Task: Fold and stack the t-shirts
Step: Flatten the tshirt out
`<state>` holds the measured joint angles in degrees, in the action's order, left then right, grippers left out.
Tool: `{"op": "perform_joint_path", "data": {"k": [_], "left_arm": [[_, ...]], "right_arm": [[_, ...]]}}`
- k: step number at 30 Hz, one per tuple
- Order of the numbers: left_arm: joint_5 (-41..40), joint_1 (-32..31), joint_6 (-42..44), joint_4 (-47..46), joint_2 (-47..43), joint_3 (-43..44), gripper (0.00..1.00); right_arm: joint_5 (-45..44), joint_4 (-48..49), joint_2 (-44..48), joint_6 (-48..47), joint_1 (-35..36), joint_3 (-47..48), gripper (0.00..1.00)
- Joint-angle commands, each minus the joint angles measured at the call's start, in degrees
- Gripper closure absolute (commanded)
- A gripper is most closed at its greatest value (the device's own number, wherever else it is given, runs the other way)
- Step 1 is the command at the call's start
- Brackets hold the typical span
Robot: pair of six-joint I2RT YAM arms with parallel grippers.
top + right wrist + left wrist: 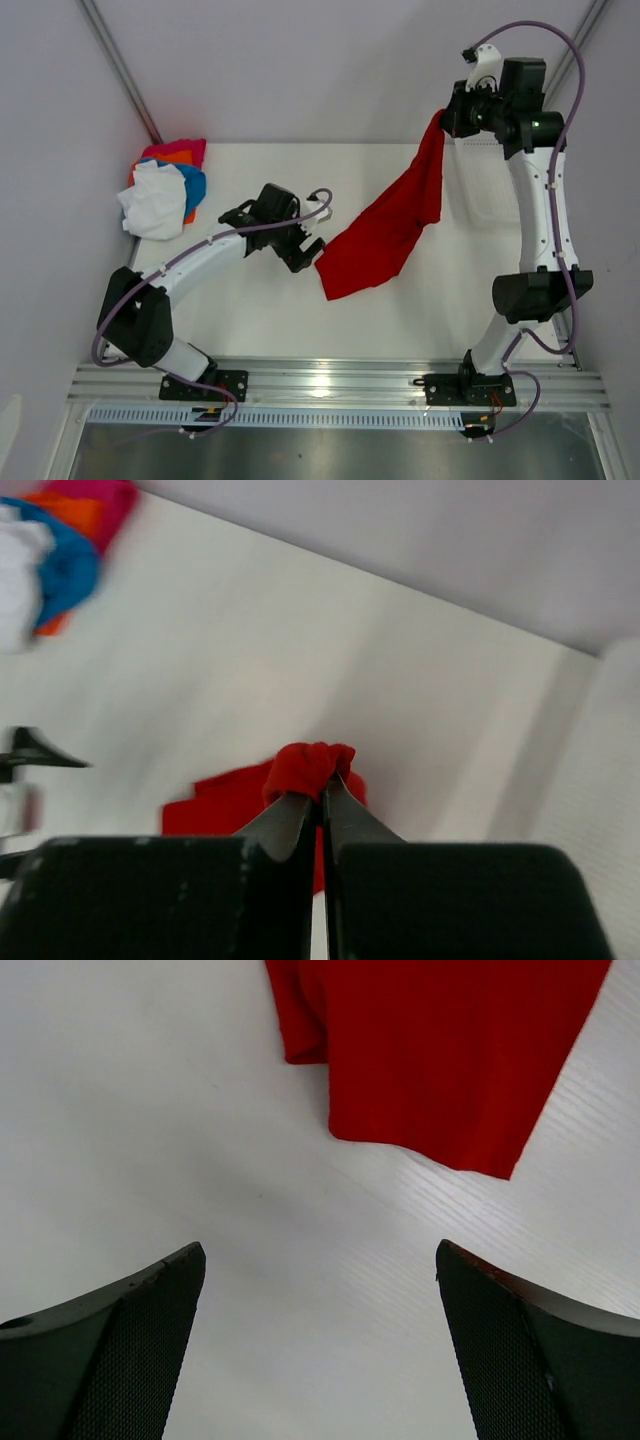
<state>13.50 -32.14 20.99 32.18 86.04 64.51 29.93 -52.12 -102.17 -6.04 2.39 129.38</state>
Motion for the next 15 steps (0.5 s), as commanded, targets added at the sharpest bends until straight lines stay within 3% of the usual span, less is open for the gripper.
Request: {"op": "perform_joint_path", "data": {"k": [1, 2, 7, 9, 10, 11, 13, 15], "left_arm": [[-5.7, -0.1, -0.3, -3.2, -2.7, 0.9, 0.01], [-6.0, 0.0, -0.1, -3.4, -3.2, 0.4, 0.01], [-7.1, 0.1, 0.1, -3.2, -4.6, 0.1, 0.01], [-8.2, 0.4, 0.5, -3.2, -4.9, 0.3, 0.01], [-8.5, 1.0, 0.7, -3.1, -5.4, 0.4, 0.01], [-8.7, 1.6, 0.7, -3.1, -5.5, 0.4, 0.01], [-8.9, 4.3, 0.3, -3.2, -6.4, 1.4, 0.01], [-9.2, 7.1, -1.4, -3.4, -6.8, 2.9, 0.01]], "right_arm": [[-25.8, 5.8, -1.9, -8.3, 1.6, -7.0, 1.00], [-34.3, 8.4, -1.5, -9.2, 1.7, -10.0, 1.00], [-51.2, 21.0, 0.9, -15.2, 1.8, -22.7, 1.00], [-55.4, 21.5, 1.0, -17.5, 1.9, -22.9, 0.70], [-55.9, 21.5, 1.3, -18.1, 1.9, -23.0, 0.33], [-55.9, 20.7, 1.6, -18.4, 1.9, -22.9, 0.21], [-47.2, 14.0, 2.8, -17.4, 2.1, -20.9, 0.02], [-36.5, 9.2, 4.3, -17.2, 3.7, -20.1, 0.01]]}}
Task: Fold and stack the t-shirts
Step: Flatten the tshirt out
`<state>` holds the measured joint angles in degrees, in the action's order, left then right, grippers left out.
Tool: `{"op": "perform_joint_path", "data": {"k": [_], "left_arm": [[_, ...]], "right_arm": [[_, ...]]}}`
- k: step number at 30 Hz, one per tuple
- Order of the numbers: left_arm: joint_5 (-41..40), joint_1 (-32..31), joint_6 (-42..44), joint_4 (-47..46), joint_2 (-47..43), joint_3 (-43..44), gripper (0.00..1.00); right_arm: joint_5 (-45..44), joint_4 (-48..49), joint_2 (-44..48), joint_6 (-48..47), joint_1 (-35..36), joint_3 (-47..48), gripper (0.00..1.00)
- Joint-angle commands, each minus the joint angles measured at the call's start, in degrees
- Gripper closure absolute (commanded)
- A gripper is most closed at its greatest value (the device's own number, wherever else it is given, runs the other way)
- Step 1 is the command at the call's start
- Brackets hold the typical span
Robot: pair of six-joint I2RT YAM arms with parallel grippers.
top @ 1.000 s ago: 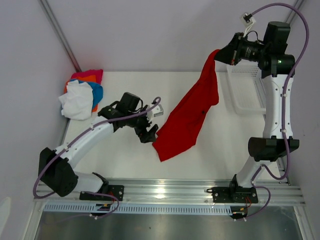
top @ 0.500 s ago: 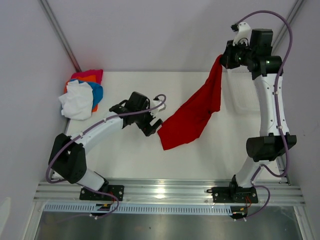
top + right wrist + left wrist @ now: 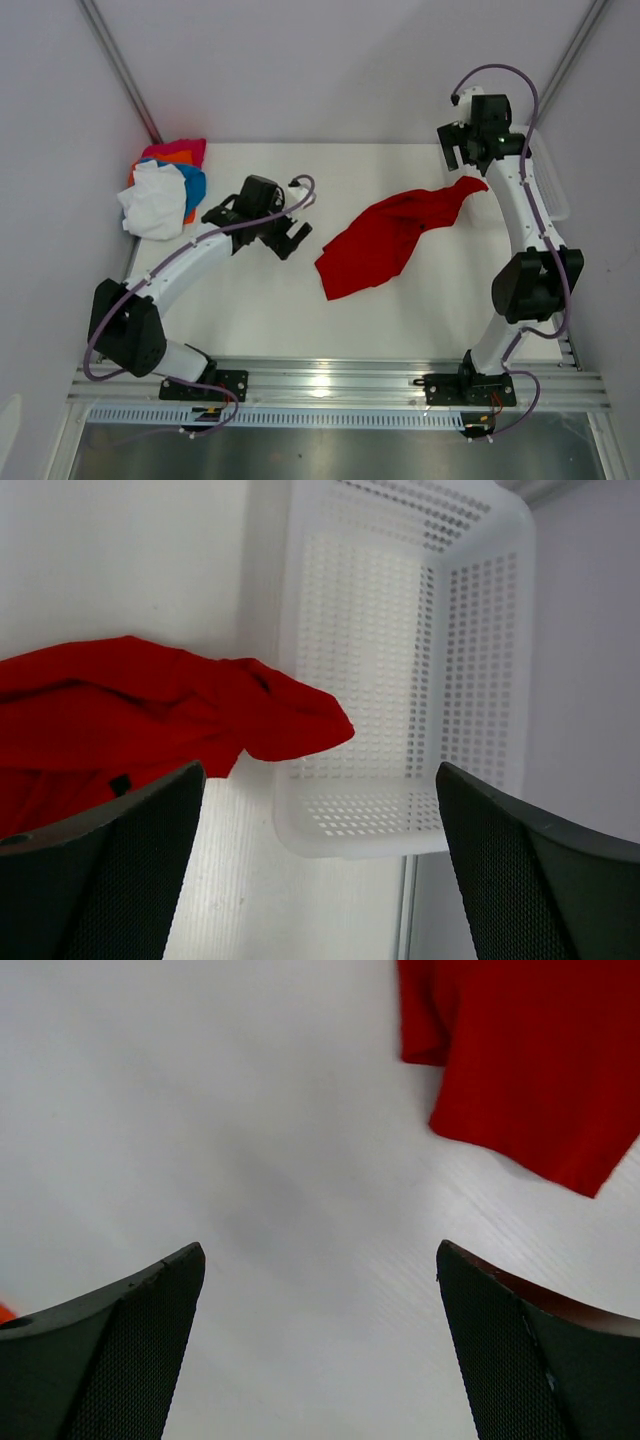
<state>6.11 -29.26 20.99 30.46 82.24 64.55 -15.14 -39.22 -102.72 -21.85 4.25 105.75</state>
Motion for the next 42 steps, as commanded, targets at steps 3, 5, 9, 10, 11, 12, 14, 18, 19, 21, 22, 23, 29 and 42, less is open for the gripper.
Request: {"op": "perform_joint_path", "data": {"k": [3, 5, 9, 10, 11, 12, 14, 18, 19, 21, 22, 23, 29, 42], "left_arm": [[-0.6, 10.4, -3.6, -2.2, -4.8, 5.3, 0.01], [0.6, 14.8, -4.6, -2.8, -7.2, 6.0, 0.01], [1.6, 20.0, -6.0, -4.7, -11.5, 5.1, 0.01], [2.1, 20.9, -6.3, -4.9, -12.2, 4.7, 0.01], [2.3, 22.3, -6.6, -4.8, -12.7, 4.2, 0.01], [2.8, 22.7, -6.8, -4.7, -13.6, 3.7, 0.01], [3.2, 23.9, -6.8, -4.4, -14.2, 2.2, 0.01], [3.5, 24.4, -6.8, -4.6, -15.3, 0.1, 0.01], [3.6, 24.7, -7.0, -4.9, -15.6, -0.2, 0.01], [4.1, 24.9, -7.2, -5.1, -15.8, -0.8, 0.01], [4.2, 24.9, -7.3, -5.1, -15.7, -0.8, 0.01], [4.3, 24.9, -7.2, -5.1, -15.5, -0.7, 0.01], [4.3, 24.9, -7.0, -4.9, -14.6, -0.3, 0.01], [4.0, 24.9, -6.7, -5.3, -13.7, -0.7, 0.01]], "right_arm": [[19.1, -6.5, 9.8, -7.6, 10.1, -2.6, 0.01], [18.1, -2.9, 14.0, -12.1, 15.4, -12.2, 0.01], [18.5, -3.5, 10.4, -15.4, 23.2, -15.7, 0.04], [19.4, -3.2, 9.5, -15.9, 24.6, -16.1, 0.05], [20.8, -2.9, 8.5, -16.2, 25.4, -16.5, 0.06], [21.0, -2.6, 6.4, -16.6, 26.0, -17.3, 0.07], [20.2, -1.7, 3.9, -17.4, 28.3, -17.5, 0.08], [15.7, 1.9, -3.6, -19.0, 30.7, -17.7, 0.09], [16.0, 2.0, -4.7, -19.2, 30.8, -17.2, 0.09], [18.5, 0.8, -8.3, -19.5, 30.9, -14.5, 0.09], [20.0, -0.2, -9.5, -19.6, 31.0, -13.1, 0.10], [21.9, -1.5, -10.7, -19.6, 31.3, -11.6, 0.10], [33.6, -10.1, -17.2, -20.2, 33.4, -2.1, 0.12], [31.1, -10.5, -20.6, -21.0, 37.0, -3.4, 0.13]]}}
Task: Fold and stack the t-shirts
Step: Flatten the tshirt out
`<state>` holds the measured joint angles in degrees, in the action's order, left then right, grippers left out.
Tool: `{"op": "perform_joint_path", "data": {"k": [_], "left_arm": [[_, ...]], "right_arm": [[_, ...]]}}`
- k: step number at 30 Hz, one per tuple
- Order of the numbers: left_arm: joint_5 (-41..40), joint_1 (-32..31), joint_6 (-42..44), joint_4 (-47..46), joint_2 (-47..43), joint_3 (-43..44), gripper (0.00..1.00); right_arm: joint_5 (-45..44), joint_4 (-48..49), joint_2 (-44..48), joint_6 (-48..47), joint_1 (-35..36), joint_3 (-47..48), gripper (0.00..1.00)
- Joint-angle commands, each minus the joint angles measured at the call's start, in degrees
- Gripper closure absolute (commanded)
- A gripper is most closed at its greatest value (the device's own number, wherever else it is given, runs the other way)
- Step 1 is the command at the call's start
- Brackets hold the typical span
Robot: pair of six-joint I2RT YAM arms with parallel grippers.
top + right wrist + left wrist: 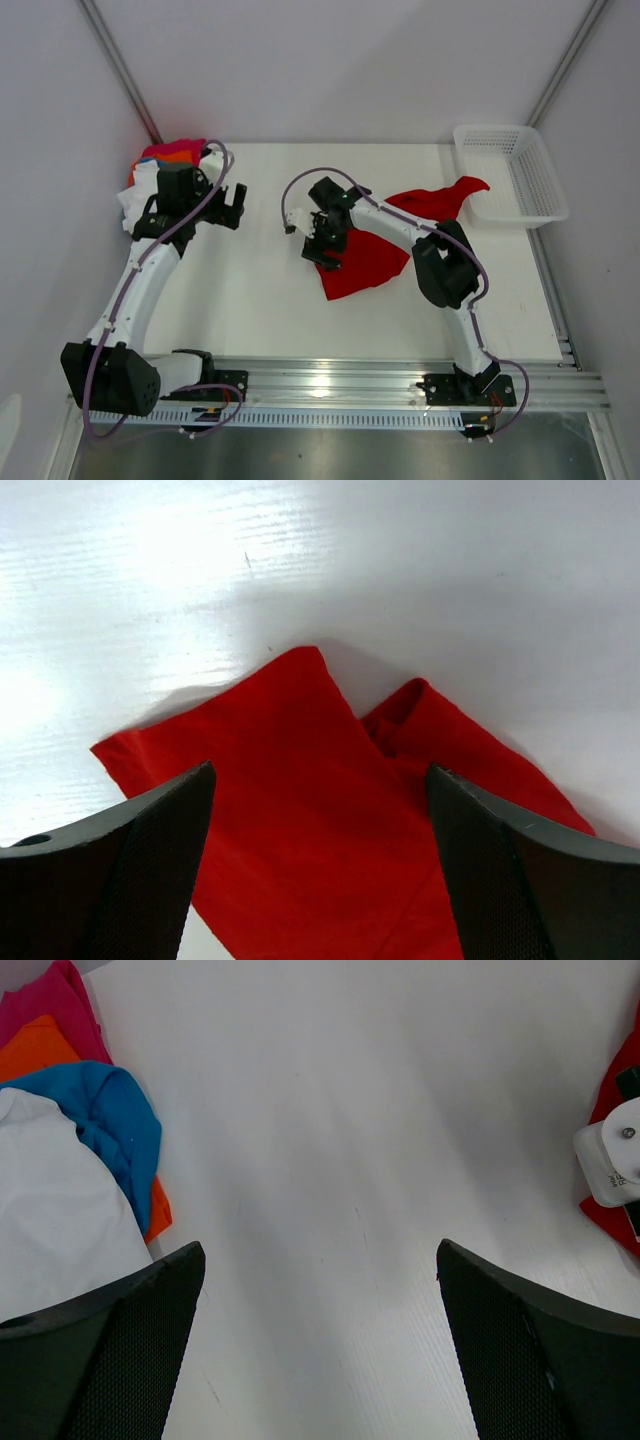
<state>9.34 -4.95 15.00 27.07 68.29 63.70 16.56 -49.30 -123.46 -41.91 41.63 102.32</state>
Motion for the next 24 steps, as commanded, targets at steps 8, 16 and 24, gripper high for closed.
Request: {"op": "perform_joint_path", "data": {"k": [8, 16, 24], "left_arm": [[1.0, 0.6, -0.7, -2.1, -0.2, -0.6, 0.01], [2.2, 0.6, -0.9, -1.8, 0.3, -0.6, 0.01], [3.5, 0.6, -0.9, -1.3, 0.1, -0.5, 0.01]], "right_arm": [[-7.3, 2.5, -0.6, -0.4, -0.8, -1.8, 0.59], [-4.0, -0.5, -0.1, 2.6, -3.1, 3.7, 1.00], [1.5, -7.1, 3.6, 8.4, -7.7, 23.7, 1.00]]}}
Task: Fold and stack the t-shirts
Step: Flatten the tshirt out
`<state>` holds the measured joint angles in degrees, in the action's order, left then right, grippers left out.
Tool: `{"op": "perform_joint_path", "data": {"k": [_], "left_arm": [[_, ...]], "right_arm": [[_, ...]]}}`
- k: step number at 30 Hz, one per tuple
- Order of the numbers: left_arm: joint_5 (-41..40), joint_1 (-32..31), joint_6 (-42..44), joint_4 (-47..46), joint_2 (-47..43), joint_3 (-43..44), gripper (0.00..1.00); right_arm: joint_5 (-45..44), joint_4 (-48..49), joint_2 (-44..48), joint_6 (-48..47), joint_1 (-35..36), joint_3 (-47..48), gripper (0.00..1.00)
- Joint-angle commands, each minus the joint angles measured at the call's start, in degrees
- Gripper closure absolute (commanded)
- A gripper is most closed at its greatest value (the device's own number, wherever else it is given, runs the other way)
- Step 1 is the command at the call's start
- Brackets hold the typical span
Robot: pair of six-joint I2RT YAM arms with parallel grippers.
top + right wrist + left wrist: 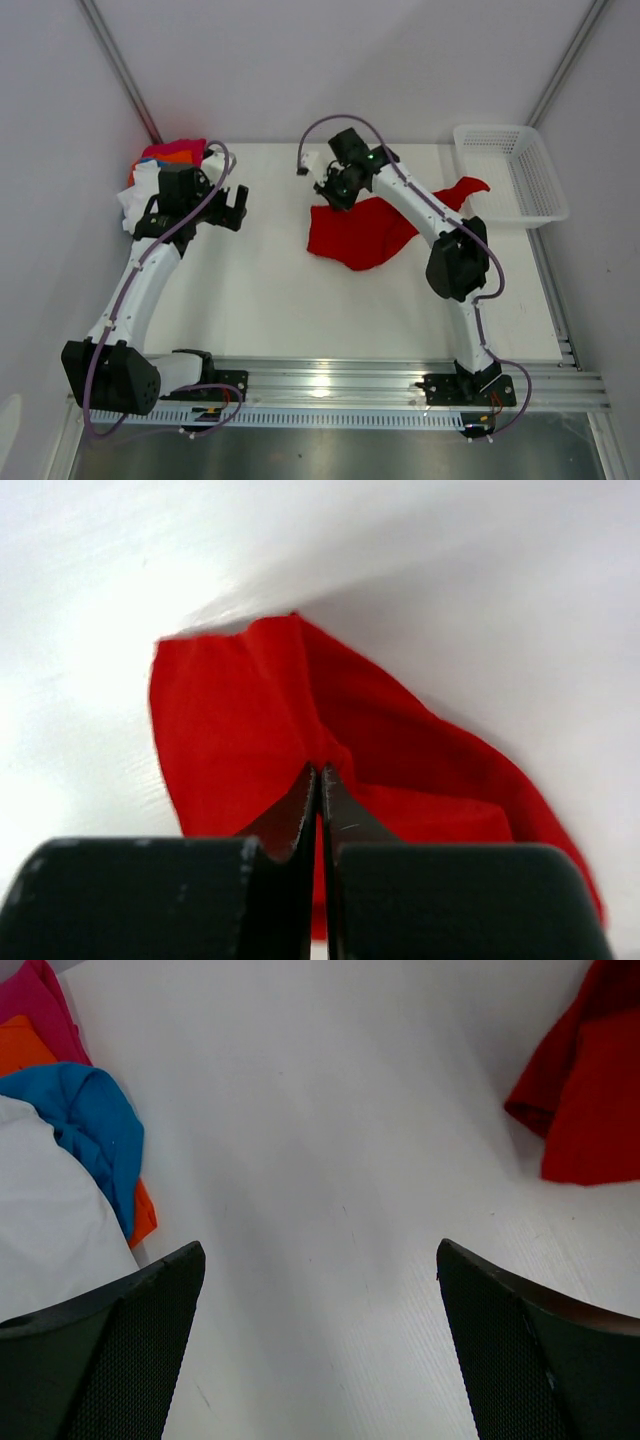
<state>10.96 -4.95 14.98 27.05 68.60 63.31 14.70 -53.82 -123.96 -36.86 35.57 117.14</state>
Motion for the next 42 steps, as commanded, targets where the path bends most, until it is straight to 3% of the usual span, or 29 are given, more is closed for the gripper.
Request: {"op": "perform_joint_path", "data": {"k": [1, 7, 12, 15, 17, 23, 33, 42], "left_arm": [[2.5, 0.6, -1.0, -1.2, -0.1, 0.0, 0.01], [13.5, -1.1, 0.7, 0.6, -2.1, -2.0, 0.01], [7.8, -9.5, 2.8, -5.5, -4.4, -5.7, 0.01], [6.0, -11.6, 2.5, -7.1, -2.5, -4.7, 0.01], [6.3, -11.7, 1.5, -7.3, -0.8, -2.1, 0.01], [8.8, -13.8, 1.0, -8.5, 5.7, 2.4, 0.01], [10.7, -16.0, -3.1, -16.6, 13.5, 6.5, 0.01], [26.6, -16.8, -11.6, -32.8, 19.3, 7.9, 0.01]], "right_arm": [[3.2, -3.0, 4.5, 4.0, -2.2, 10.7, 1.00], [-2.4, 0.1, 9.6, 9.0, -2.7, 19.9, 1.00], [-11.3, 9.1, 15.2, 12.6, -2.7, 20.8, 1.00], [-18.5, 14.8, 19.0, 12.3, -2.6, 21.1, 1.00], [-23.1, 15.7, 18.8, 11.5, -2.7, 26.7, 1.00], [-34.0, 23.7, 19.0, 2.8, -2.2, 33.9, 1.00], [-33.2, 23.7, 20.6, 4.3, -2.2, 33.1, 1.00], [-28.6, 18.7, 22.4, 10.4, -1.7, 33.3, 1.00]]}}
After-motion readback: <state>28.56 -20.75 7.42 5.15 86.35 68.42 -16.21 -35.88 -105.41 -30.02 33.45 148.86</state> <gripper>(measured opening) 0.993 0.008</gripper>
